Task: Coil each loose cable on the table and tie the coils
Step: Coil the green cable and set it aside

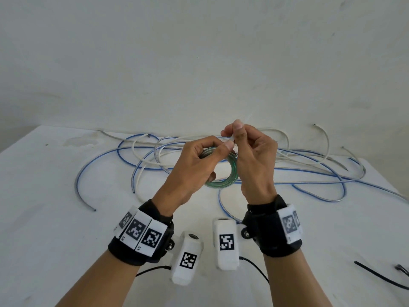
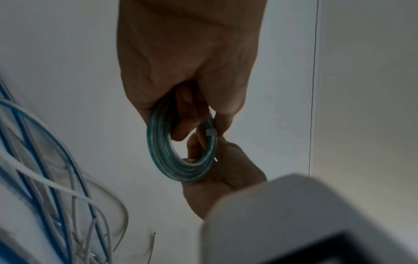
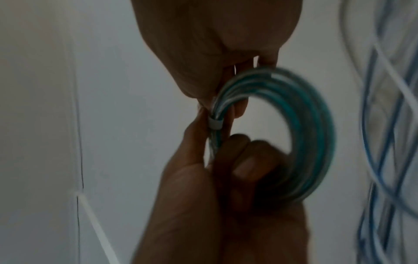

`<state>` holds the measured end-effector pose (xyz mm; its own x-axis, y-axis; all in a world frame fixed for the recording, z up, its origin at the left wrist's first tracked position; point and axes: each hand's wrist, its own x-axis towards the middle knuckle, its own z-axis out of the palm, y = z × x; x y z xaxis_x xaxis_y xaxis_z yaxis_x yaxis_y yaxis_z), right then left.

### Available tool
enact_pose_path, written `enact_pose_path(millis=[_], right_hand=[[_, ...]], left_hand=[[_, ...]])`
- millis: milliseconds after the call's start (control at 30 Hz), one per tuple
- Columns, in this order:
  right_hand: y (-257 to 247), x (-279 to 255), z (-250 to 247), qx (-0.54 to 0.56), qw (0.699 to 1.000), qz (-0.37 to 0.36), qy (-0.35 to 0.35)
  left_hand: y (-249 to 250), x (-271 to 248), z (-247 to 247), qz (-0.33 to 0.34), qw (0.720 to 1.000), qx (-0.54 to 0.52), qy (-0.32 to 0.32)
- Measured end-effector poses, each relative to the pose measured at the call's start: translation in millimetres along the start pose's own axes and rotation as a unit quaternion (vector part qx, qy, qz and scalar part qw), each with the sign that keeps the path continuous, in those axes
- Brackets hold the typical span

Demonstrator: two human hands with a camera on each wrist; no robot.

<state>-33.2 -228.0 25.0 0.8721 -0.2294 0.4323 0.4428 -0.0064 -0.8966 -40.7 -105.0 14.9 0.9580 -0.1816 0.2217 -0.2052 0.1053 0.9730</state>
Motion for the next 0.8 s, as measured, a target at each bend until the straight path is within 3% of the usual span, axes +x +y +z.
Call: enact_pose_path(millis=[300,467,633,733,800], right_hand=[[6.1,-4.4,4.0,-0.036,0.998,-0.034,0.027],[9.1,-5.1,6.5,-0.031,0.999,-0.018,0.023],[9.1,-8.8,11.9,0.05,0.998,0.046,0.003],[2.6,-7.2,10.2,0.099,0.994,0.053,0.003],[-1.5,-5.8,9.3,0.12,0.992,0.051,0.008]], left_hand=[[-1.4,6.1,-6.2,-0.057,0.997,-0.046,-0.023],[3.0,6.8,-15.1,-0.087,0.994,-0.049,-0.045],[2.1,11.8,-29.6,-0.076,0.996,-0.039,0.013],[-2.5,15.6,-34.3,-0.051,0.996,0.039,0.065],[-2.5,14.9,-34.4,-0.038,0.994,0.081,0.058]])
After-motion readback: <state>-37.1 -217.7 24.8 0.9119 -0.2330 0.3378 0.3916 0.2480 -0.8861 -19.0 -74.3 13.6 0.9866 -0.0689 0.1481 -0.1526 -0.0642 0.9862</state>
